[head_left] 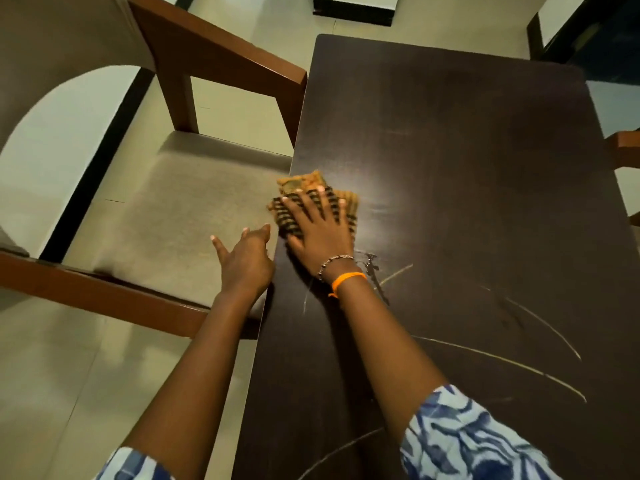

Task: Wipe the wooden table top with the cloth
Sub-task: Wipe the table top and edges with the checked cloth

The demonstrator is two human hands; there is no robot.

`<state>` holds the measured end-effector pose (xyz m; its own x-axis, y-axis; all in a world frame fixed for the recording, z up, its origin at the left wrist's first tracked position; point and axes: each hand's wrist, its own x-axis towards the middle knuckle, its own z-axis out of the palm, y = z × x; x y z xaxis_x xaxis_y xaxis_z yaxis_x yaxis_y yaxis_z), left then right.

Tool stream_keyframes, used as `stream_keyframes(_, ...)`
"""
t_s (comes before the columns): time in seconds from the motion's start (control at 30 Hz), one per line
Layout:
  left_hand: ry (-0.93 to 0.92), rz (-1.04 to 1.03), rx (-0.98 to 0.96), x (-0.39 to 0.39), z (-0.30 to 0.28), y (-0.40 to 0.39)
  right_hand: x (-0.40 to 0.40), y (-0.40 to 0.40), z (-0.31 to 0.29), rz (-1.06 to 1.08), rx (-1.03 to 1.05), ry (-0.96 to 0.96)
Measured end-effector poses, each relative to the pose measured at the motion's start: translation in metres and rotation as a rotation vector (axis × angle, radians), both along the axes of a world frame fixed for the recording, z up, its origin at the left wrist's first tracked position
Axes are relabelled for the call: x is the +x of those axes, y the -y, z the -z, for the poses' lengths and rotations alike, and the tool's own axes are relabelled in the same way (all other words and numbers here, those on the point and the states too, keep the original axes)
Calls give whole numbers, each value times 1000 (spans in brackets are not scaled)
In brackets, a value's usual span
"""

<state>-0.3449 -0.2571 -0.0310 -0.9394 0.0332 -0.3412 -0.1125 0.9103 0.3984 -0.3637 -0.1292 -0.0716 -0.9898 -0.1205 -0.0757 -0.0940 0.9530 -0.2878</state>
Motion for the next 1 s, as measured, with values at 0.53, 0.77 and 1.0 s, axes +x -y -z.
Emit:
stream_keyframes(0.53,134,-397,553,-27,30,6,22,-13,2,41,13,30)
stream_keyframes(0.77,169,-428,588,-25,39,10,-99,-28,6,48,108,20)
stream_keyframes(1.0,161,-480,504,-20,29,6,-111,-25,0,46,72,78)
